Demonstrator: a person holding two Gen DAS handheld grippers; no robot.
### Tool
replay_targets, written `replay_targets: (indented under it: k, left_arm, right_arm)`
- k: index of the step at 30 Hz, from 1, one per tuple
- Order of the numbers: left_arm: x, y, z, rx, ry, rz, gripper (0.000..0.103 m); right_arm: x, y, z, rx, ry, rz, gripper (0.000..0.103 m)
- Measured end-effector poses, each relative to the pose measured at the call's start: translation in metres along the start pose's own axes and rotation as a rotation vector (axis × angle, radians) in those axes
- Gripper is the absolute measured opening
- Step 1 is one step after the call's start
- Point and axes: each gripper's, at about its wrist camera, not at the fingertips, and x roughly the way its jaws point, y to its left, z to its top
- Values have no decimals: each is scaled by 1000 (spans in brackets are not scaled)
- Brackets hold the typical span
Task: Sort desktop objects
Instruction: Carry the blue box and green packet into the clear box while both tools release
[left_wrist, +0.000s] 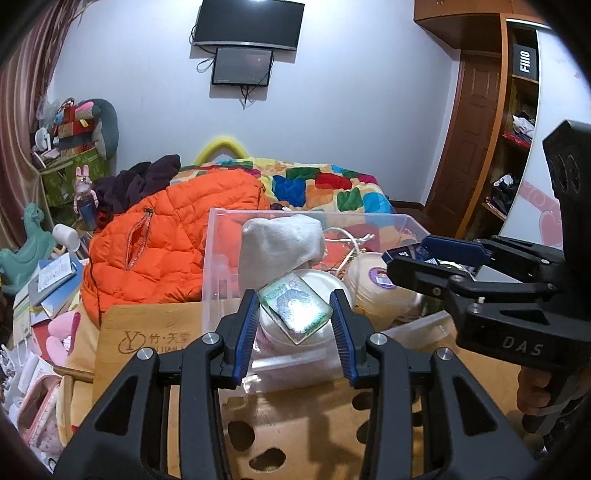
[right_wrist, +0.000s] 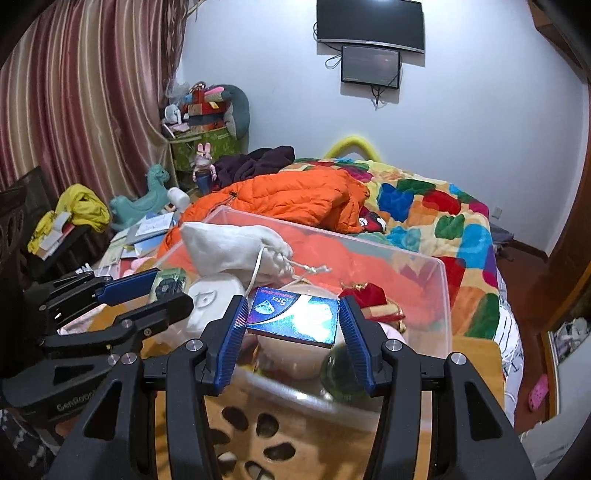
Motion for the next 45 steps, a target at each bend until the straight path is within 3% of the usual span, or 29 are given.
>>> replay_targets:
  k: [13,25,28,30,32,37,41,45]
  left_arm:
    - [9,3,0,-13,12,-3,38]
    - [-4,-5,4,11,-21,10,39]
    - [-8,-5,5,6,-28,16,42]
    - [-12,-4,5,3,-33,14,44]
    - [-15,-5,4,3,-39,19,52]
    - [-24,-11,3,23,-49,38,55]
    - [-33,-17,1,37,-64,53,65]
    - [-42,-22,-1,45,-76,72,73]
  right_arm:
    - [19,2,-1,-6,48,26,48]
    - [2,0,1,-18,28,16,51]
    - [-1,-1,1,-17,28,7,54]
    - [-5,-2,0,-17,23,-9,69]
    - [-12,-2,-2,-20,-1,-35,73]
    - [-23,-3,-4,-20,-12,-48,73]
    - [-34,-3,-8,-20,-23,-63,74]
    - [-44,-4,-12,-4,-37,-65,81]
